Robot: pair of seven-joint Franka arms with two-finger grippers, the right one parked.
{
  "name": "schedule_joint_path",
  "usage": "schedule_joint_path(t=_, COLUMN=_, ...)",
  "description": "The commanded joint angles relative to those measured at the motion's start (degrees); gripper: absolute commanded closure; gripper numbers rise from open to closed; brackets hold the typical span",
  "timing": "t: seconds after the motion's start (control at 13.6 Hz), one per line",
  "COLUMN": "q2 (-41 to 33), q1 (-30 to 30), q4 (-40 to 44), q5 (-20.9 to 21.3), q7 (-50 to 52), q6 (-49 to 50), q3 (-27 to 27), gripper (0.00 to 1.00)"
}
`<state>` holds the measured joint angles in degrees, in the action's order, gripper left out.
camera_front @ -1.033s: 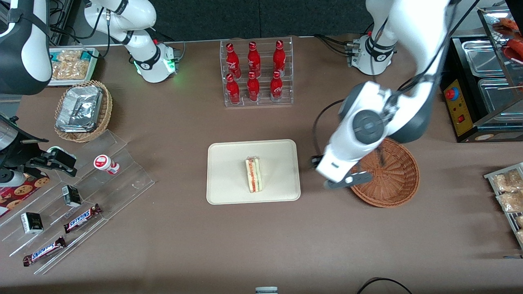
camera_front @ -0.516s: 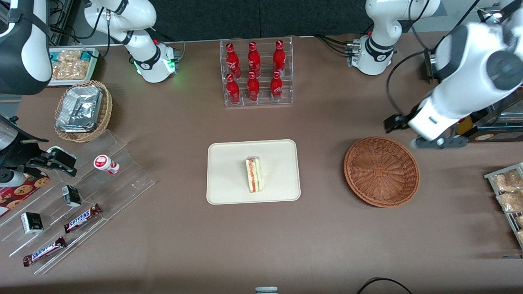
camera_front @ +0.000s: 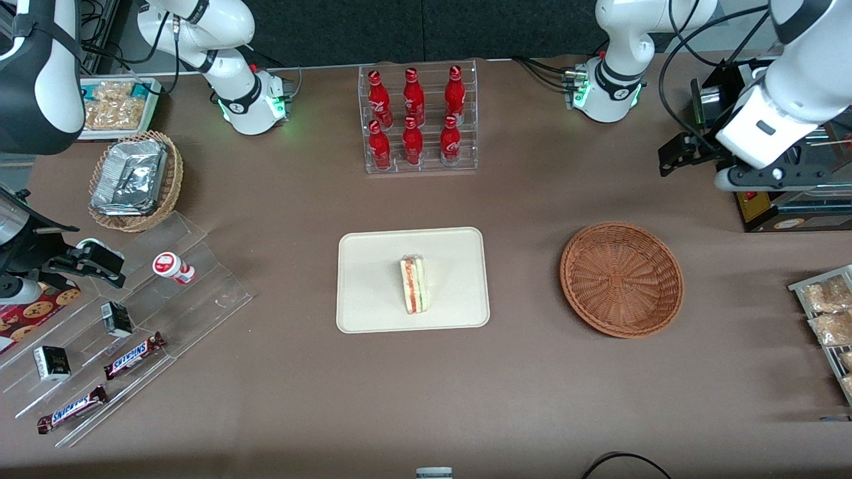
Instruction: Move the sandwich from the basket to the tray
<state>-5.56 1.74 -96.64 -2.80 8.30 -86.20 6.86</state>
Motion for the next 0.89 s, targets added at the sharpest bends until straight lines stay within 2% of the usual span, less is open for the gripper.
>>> schedule_joint_path(t=0.0, q2=0.3, q1=0.2, q4=3.4, q5=1.5, q7=-1.0, q6=2.3, q3=-0.2, gripper=0.00)
schedule_joint_path(t=0.22, q2=-1.6, q1=0.3, q4=3.2, q5=3.9, q7=-4.0, q6=2.5, q3=-0.1, gripper=0.00)
schedule_joint_path(t=0.66, q2=-1.9, q1=1.5, q4=2.2, q5=6.0, q7=-4.3, q6=1.2, q3=-0.4, gripper=0.00)
schedule_joint_path(t=0.81, q2=-2.1, q1=4.0, q4=2.2, q5=6.0, q7=-7.1, q6=1.2, q3=-4.7, gripper=0.00)
